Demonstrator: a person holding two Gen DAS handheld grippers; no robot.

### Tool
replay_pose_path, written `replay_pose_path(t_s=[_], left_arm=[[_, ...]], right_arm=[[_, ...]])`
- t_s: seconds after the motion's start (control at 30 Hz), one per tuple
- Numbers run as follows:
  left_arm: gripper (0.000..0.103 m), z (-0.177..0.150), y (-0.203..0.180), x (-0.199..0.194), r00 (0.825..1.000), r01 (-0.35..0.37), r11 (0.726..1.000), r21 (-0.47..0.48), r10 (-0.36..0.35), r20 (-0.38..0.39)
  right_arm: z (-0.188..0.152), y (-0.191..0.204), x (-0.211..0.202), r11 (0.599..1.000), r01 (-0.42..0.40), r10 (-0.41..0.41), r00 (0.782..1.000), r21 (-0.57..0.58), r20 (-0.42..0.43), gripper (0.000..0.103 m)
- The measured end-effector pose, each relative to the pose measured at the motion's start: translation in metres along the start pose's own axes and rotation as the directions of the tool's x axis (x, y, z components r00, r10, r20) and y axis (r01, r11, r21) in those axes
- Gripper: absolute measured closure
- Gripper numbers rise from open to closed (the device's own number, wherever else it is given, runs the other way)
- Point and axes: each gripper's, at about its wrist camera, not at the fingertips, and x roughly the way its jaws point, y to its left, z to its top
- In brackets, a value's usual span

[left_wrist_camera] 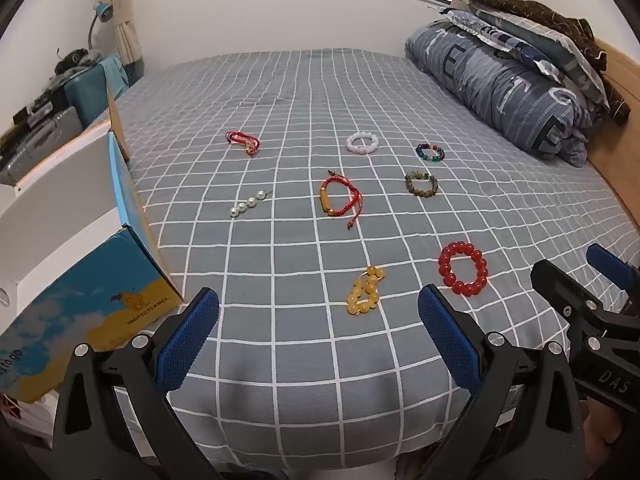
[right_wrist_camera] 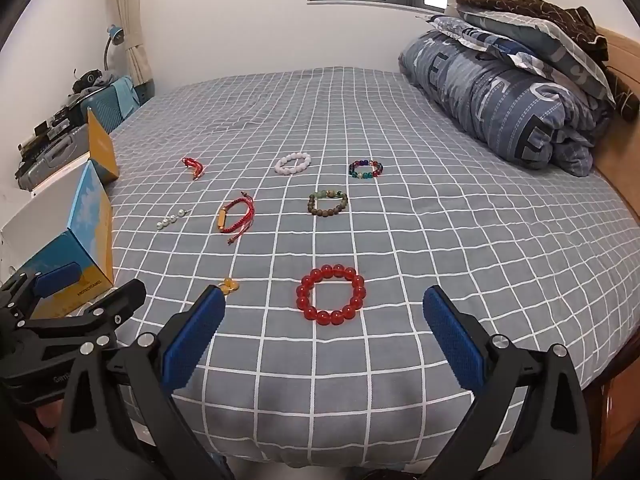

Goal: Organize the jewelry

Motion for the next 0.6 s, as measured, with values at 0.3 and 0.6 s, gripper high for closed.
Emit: replay_pose_path(t_s=[0.3, 0.6], left_arm=[[0.006, 0.0, -0.0034, -0.0011, 1.0, -0.01, 1.0, 0.013, 0.01, 0.007], [0.006, -0.0003, -0.0004, -0.0033, 1.0, -0.019, 1.0, -0.001, 0.019, 0.013]], right_arm=[[-0.0001, -0.0005, -0.0006, 1.0, -0.005, 0.005, 1.0, -0.005, 0.001, 0.008], [-0.0023, -0.0005, -0.0008, 1.0, 0.0, 0.0, 1.0, -0.002, 0.0, 0.008]])
